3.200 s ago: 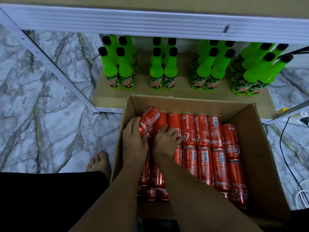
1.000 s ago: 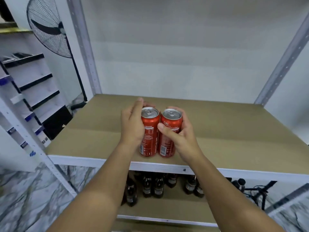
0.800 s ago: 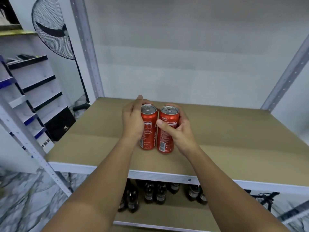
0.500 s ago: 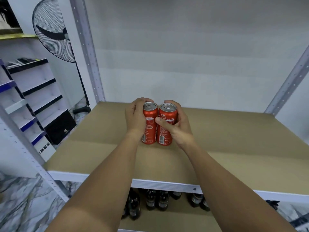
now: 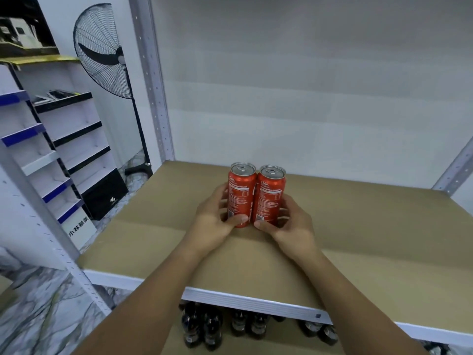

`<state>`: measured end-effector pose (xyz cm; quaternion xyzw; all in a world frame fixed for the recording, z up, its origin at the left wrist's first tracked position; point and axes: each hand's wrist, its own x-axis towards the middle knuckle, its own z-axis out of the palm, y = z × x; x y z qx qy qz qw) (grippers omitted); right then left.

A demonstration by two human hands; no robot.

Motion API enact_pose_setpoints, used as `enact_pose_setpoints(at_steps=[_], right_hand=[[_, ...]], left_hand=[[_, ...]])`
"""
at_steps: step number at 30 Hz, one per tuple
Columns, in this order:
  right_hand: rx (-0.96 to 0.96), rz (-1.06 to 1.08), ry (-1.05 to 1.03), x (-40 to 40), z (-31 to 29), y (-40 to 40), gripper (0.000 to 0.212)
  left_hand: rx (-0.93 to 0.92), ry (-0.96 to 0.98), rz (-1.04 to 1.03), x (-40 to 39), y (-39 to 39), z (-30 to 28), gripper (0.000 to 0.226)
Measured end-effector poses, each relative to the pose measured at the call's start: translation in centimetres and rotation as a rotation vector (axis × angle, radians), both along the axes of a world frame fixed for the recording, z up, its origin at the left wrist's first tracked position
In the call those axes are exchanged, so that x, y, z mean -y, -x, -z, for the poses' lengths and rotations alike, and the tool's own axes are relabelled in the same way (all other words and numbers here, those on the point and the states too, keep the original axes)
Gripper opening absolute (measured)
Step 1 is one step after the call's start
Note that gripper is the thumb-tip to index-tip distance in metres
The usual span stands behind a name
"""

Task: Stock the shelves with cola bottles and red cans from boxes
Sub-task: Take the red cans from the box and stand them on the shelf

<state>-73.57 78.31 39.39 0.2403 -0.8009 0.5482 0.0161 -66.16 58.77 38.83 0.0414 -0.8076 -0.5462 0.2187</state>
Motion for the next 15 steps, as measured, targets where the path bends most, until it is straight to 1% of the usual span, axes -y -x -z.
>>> enact_pose_setpoints(at_steps=[3,5,11,15], right_hand=[[0.005,-0.035,-0.038,2.7,-0.2,1.0,0.072],[-0.020,-0.040,-0.047,5.0,-0.2,1.8,0.073],[-0.045,-0.026,0.005,12.1,0.0,4.3,0.069],[-0.048,-0.037,-0.028,15.8,-0.1,6.0,0.070]], left_hand=[[-0.004,0.006,-0.058,1.6,0.9,0.2,0.076],[-0.001,0.049,-0.104,3.2,1.6,0.0,0.075],[0.015,0.100,-0.214,8.7,4.0,0.0,0.064],[0.036,0.144,-0.218,11.6,5.2,-0.7,0.066]])
